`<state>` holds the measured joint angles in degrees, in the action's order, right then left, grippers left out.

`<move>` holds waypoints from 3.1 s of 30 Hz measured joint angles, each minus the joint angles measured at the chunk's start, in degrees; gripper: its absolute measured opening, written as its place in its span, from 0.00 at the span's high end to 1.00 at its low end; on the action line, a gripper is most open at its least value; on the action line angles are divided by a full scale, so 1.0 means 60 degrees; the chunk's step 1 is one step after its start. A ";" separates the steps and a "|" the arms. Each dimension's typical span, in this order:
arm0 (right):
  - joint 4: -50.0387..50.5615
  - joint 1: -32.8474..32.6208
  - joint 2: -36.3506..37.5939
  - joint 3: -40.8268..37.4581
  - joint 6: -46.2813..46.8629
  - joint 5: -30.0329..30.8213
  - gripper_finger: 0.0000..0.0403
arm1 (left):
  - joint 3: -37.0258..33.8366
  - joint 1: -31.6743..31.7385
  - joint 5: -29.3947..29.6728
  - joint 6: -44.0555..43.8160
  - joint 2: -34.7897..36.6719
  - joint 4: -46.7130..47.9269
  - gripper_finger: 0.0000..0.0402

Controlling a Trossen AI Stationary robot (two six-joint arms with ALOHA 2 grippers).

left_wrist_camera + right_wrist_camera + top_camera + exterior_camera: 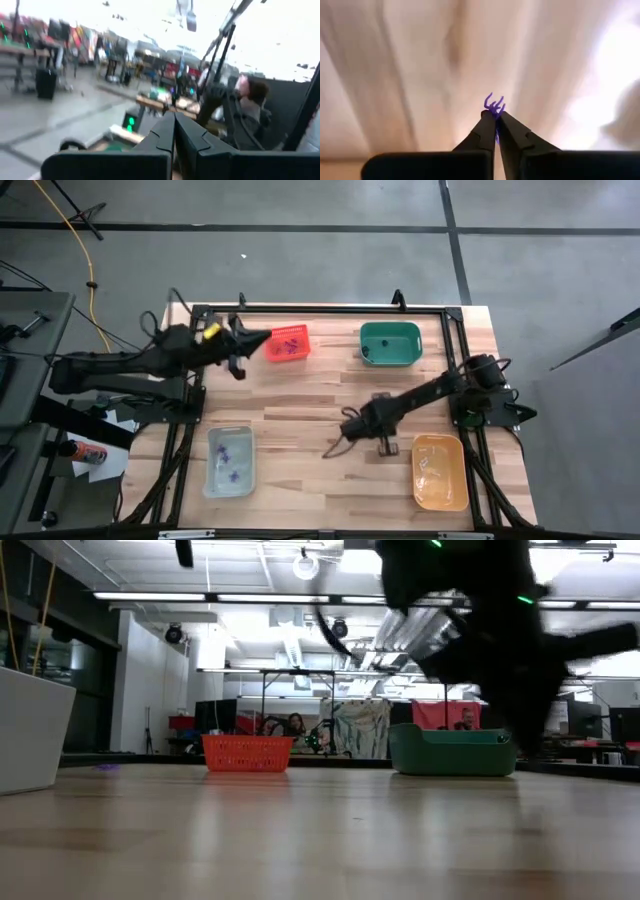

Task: Sort Halloween decoration
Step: Put the purple spider toy into the white bin

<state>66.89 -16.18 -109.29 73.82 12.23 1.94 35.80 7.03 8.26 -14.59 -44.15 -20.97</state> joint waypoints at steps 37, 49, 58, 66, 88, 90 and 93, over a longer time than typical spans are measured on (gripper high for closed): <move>-1.3351 0.3989 0.6079 -0.3003 0.0227 -0.0729 1.00 | 0.0694 0.0123 -0.0581 0.0453 -0.0180 0.1726 1.00; -1.4157 0.4094 0.6075 -0.3256 -0.0224 -0.1025 1.00 | 0.0694 0.0123 -0.1091 0.0223 -0.1238 0.0470 1.00; -1.4130 0.4094 0.6075 -0.3256 -0.0369 -0.1123 1.00 | 0.0694 0.0148 -0.1036 0.0604 -0.1255 0.0444 1.00; -1.4687 0.3429 0.4260 -0.3239 -0.0612 -0.2049 1.00 | 0.0691 0.0695 -0.0388 0.1039 -0.1062 0.0464 1.00; -1.6451 0.1749 -0.4556 0.4221 -0.1208 -0.3324 1.00 | 0.0691 0.1219 -0.0319 0.0977 -0.0694 0.0290 1.00; -1.6009 0.1678 -0.5006 0.4927 -0.1198 -0.3349 1.00 | 0.0691 0.1219 -0.0319 0.0971 -0.0692 0.0179 1.00; -1.5193 0.1602 -0.5464 0.5755 -0.1139 -0.3352 1.00 | 0.0691 0.1219 -0.0316 0.0942 -0.0690 0.0163 1.00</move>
<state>-24.26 -6.57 -142.08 108.35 5.40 -18.17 39.94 14.35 6.37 -8.94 -48.29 -19.99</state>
